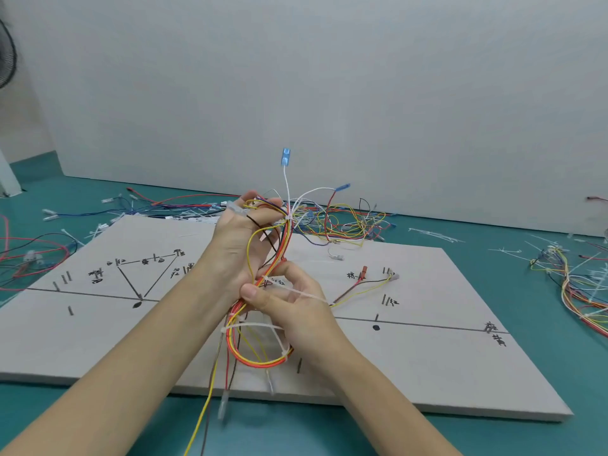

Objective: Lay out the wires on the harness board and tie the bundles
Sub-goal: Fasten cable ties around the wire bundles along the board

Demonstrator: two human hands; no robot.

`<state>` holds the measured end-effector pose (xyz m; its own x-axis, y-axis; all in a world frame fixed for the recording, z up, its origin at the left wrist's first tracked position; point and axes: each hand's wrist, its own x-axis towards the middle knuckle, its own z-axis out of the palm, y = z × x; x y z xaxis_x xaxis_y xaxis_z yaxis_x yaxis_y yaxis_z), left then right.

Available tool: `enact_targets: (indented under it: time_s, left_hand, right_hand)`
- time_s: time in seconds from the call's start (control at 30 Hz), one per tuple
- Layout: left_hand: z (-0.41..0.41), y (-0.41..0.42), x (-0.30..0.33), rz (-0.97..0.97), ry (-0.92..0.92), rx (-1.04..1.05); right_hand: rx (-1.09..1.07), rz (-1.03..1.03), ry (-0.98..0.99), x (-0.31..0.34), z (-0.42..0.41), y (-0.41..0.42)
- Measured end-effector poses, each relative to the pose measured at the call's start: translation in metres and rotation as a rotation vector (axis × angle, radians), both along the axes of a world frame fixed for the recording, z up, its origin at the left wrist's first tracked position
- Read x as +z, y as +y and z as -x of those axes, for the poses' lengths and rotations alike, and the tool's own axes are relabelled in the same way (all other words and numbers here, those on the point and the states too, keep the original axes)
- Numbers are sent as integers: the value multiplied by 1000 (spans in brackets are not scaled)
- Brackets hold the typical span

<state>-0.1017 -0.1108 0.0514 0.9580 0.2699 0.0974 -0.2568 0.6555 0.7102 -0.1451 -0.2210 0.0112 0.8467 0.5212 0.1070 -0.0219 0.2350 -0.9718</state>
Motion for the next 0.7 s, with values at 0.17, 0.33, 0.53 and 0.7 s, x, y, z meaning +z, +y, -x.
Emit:
enact_targets:
  time_s: [0.17, 0.33, 0.53, 0.7]
  left_hand:
    - [-1, 7, -4, -136, 40, 3]
    - [5, 11, -13, -204, 52, 16]
    - [16, 8, -28, -276, 109, -246]
    - [13, 7, -32, -348, 143, -240]
  right_hand:
    - [-74, 145, -185, -6, -9, -4]
    - [-333, 349, -415, -3, -30, -18]
    - [-565, 420, -509, -2, -51, -42]
    - [-714, 387, -578, 3, -53, -53]
